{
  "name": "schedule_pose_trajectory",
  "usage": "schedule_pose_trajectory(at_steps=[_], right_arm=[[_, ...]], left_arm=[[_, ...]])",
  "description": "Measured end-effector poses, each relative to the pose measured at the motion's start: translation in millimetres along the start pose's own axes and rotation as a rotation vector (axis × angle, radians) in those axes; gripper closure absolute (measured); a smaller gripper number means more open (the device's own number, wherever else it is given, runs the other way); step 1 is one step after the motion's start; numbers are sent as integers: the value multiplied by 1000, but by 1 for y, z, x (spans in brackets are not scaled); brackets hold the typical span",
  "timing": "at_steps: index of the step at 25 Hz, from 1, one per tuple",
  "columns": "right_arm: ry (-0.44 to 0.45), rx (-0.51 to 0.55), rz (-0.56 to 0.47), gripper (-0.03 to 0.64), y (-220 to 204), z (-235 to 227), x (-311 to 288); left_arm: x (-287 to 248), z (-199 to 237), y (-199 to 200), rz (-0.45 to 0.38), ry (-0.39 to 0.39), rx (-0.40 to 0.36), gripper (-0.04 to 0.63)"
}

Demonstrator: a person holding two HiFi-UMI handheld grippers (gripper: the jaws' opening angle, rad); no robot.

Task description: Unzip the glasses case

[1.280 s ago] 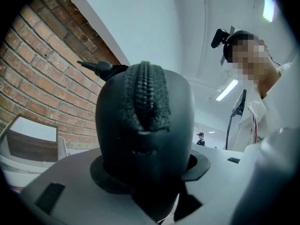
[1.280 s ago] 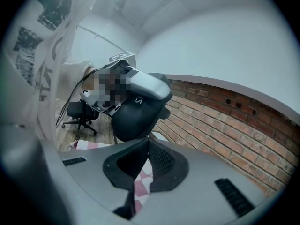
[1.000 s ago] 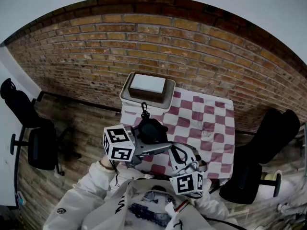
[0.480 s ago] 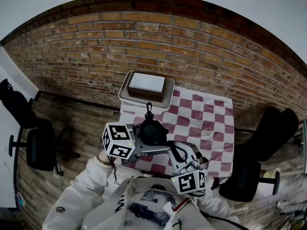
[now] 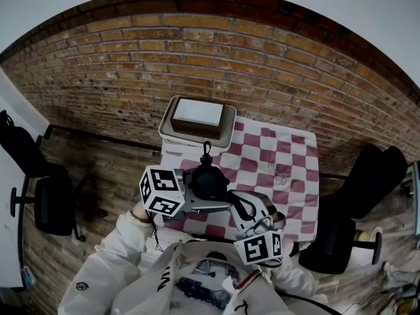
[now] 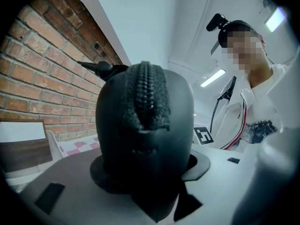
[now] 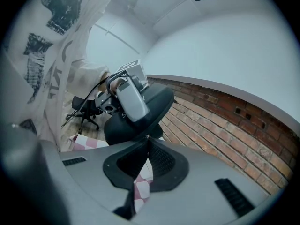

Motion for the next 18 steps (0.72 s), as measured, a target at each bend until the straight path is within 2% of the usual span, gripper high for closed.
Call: schedule_pose_trajectory(at_steps=[18], right_arm=[[-18,39,4,603,7,-15,-8]], left_arm=[[-4,8,-22,132,-30,-14,341]])
Point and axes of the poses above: the fingertips, and each gripper's own axes: x backward along the fingers, z to its left, y out of its top, the point moved 1 cm from there along x, backward along the fingers, and after that the axes turned 8 degrees about y, right-handed, at the moved point
